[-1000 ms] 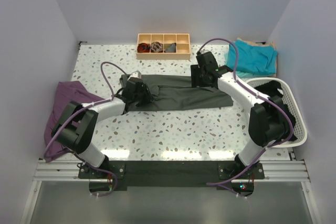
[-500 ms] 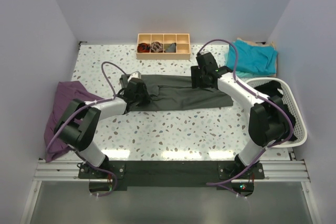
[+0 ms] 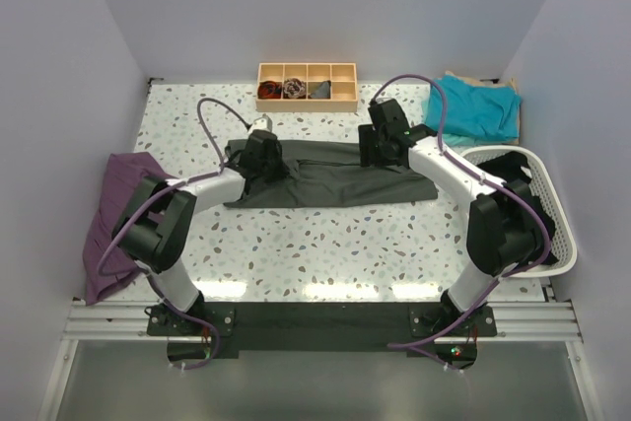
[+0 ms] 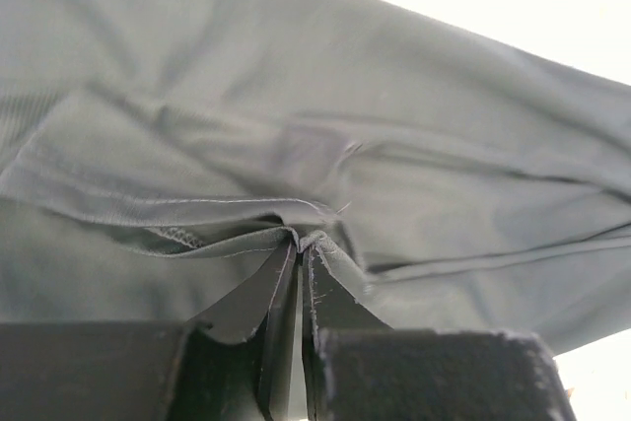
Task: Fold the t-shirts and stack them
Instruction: Fold the other side of the tshirt into a rectangle
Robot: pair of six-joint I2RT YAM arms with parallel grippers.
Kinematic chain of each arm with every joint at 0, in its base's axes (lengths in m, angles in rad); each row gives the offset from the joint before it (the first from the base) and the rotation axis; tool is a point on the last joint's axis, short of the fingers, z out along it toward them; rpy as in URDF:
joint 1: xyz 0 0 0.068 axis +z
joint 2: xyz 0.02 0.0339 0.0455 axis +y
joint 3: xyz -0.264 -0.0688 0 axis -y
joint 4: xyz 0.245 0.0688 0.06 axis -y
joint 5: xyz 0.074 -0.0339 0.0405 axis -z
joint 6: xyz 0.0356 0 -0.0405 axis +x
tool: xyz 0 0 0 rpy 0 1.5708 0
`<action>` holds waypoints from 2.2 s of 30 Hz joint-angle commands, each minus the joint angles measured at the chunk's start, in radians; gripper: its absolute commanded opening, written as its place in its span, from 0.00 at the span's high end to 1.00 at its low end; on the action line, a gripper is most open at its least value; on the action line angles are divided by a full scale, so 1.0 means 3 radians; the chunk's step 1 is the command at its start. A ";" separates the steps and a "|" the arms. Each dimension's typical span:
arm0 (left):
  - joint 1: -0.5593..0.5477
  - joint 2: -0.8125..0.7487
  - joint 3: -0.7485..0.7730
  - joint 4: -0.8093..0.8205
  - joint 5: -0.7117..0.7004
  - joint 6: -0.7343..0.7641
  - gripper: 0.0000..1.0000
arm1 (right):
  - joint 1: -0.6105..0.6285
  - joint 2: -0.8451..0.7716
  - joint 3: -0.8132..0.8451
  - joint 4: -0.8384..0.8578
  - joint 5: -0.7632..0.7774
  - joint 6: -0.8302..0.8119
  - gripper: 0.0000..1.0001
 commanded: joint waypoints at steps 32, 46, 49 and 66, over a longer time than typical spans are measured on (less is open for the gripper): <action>-0.0004 -0.0309 0.0446 -0.0264 -0.0051 0.0661 0.42 | -0.0059 -0.0019 -0.0112 0.0046 0.0020 0.0002 0.35; -0.0004 -0.0126 0.0245 -0.0131 -0.0148 0.0548 0.41 | -0.0059 0.0006 -0.0117 0.0046 -0.0036 -0.0013 0.35; -0.0004 0.0048 0.0368 -0.0080 -0.0159 0.0584 0.41 | -0.0064 0.0027 -0.0122 0.0046 -0.0021 -0.0023 0.35; 0.0088 0.0560 0.0941 -0.0008 -0.0103 0.0763 0.39 | -0.0069 0.0114 -0.0132 0.0021 -0.0001 -0.0034 0.35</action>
